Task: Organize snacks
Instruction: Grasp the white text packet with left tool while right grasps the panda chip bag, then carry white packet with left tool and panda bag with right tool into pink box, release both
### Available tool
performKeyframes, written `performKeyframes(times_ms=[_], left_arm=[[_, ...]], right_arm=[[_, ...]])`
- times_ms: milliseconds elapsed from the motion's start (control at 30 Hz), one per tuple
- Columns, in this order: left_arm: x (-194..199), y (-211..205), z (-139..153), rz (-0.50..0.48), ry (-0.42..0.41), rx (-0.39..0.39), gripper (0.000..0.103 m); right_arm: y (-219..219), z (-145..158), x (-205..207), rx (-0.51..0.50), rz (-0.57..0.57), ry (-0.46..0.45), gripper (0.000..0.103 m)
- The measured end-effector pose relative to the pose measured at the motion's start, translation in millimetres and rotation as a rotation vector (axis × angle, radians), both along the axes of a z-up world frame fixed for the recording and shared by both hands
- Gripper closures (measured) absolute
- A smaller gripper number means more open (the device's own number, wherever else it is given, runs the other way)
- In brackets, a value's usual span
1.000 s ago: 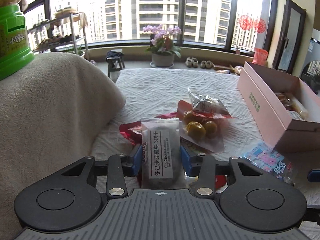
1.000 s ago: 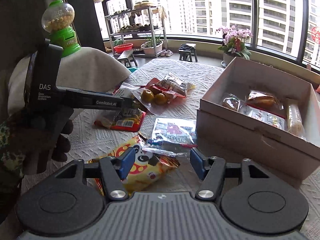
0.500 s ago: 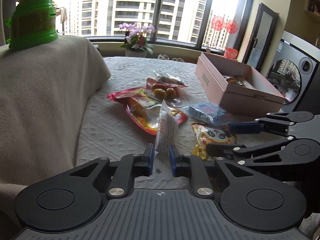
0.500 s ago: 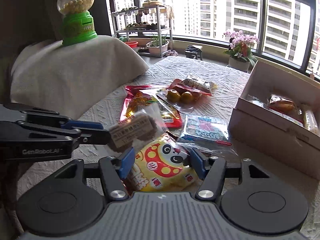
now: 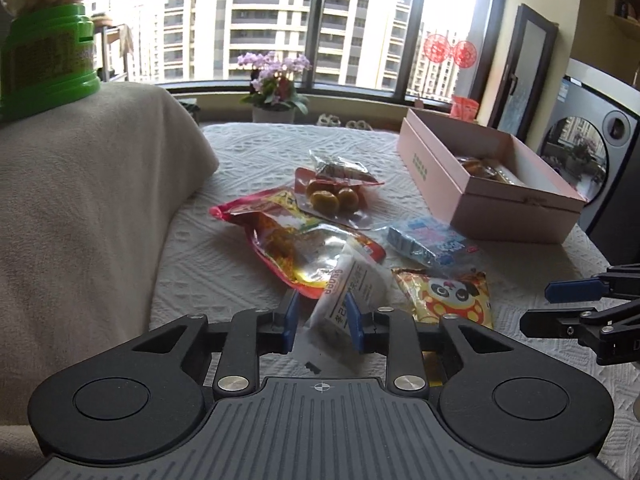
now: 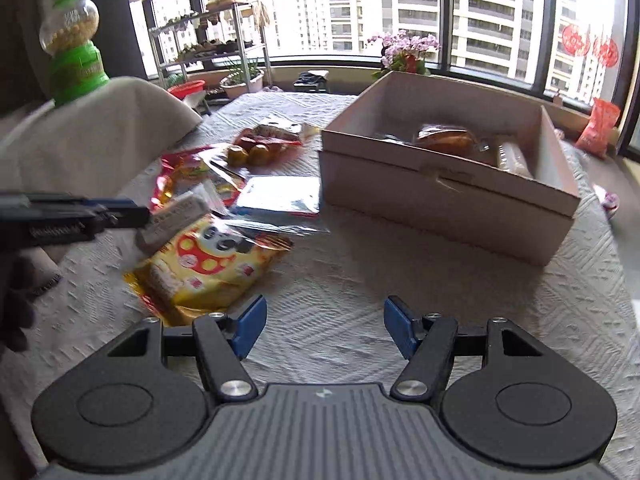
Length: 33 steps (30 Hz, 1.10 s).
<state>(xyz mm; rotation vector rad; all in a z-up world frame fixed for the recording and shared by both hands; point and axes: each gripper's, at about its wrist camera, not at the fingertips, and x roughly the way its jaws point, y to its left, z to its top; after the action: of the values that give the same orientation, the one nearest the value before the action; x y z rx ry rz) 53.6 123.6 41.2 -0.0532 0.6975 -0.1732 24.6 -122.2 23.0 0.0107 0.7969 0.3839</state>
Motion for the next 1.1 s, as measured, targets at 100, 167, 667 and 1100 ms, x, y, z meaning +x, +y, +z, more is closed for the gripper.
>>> performKeyframes(times_ms=[100, 167, 667, 1100], left_arm=[[-5, 13, 6, 0.071, -0.016, -0.027, 0.073], [-5, 20, 9, 0.107, -0.007, -0.029, 0.073], [30, -37, -20, -0.115, 0.064, 0.132, 0.05], [14, -55, -17, -0.249, 0.159, 0.156, 0.05]], right_arm=[[20, 10, 2, 0.082, 0.024, -0.011, 0.037], [53, 17, 5, 0.036, 0.045, -0.072, 0.037], [3, -10, -22, -0.129, 0.027, -0.091, 0.036], [-6, -2, 4, -0.062, 0.168, -0.094, 0.033]])
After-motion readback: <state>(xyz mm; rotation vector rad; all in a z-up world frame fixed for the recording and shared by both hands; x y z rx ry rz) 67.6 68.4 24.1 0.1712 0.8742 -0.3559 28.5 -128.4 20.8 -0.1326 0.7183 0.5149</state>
